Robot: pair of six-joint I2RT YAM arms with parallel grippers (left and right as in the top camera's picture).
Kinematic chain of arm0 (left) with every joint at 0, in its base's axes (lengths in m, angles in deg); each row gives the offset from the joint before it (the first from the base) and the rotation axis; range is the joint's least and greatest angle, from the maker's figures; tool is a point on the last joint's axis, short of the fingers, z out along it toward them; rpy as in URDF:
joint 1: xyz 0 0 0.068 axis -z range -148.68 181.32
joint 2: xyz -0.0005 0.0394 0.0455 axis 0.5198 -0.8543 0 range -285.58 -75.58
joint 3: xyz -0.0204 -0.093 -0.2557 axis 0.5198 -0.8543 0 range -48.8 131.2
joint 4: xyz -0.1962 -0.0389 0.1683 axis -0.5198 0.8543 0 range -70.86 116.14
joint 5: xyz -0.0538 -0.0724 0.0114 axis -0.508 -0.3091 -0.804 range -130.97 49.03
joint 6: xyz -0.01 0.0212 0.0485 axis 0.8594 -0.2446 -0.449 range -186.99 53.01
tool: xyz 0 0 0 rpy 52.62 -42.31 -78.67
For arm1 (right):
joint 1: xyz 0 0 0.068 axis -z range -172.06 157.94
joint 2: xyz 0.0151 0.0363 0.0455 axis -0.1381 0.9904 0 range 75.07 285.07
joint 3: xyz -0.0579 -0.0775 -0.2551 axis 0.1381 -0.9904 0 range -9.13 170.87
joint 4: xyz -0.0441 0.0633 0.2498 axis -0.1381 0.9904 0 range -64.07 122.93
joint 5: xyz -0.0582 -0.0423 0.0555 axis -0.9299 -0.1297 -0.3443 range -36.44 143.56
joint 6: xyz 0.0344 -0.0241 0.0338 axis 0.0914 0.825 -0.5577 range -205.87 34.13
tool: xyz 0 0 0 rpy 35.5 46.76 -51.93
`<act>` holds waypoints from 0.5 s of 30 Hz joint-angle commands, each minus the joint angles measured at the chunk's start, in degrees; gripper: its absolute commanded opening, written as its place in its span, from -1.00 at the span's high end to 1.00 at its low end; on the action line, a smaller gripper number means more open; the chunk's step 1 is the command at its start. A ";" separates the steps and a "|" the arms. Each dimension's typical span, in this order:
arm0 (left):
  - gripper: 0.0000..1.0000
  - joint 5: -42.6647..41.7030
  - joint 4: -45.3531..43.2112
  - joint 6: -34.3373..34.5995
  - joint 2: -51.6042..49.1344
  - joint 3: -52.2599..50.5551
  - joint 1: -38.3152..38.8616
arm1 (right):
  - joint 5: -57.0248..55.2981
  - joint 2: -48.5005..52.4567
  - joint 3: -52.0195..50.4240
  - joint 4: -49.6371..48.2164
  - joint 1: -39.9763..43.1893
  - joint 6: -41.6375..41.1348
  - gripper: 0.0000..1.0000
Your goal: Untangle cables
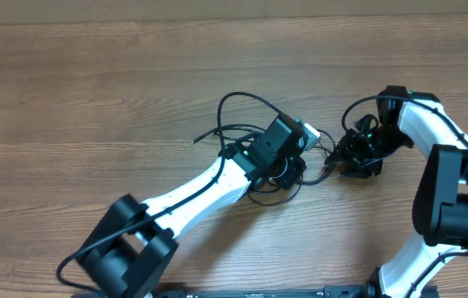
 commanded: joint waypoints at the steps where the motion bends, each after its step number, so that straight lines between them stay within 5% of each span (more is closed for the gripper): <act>1: 0.62 1.16 -0.11 -5.14 -3.82 0.09 -0.02 | 0.44 -0.81 -1.99 -1.73 0.07 -2.89 0.12; 15: 0.49 1.03 0.15 -13.81 -9.55 0.09 0.02 | 0.44 -0.79 -3.72 -3.74 0.07 -2.84 -0.02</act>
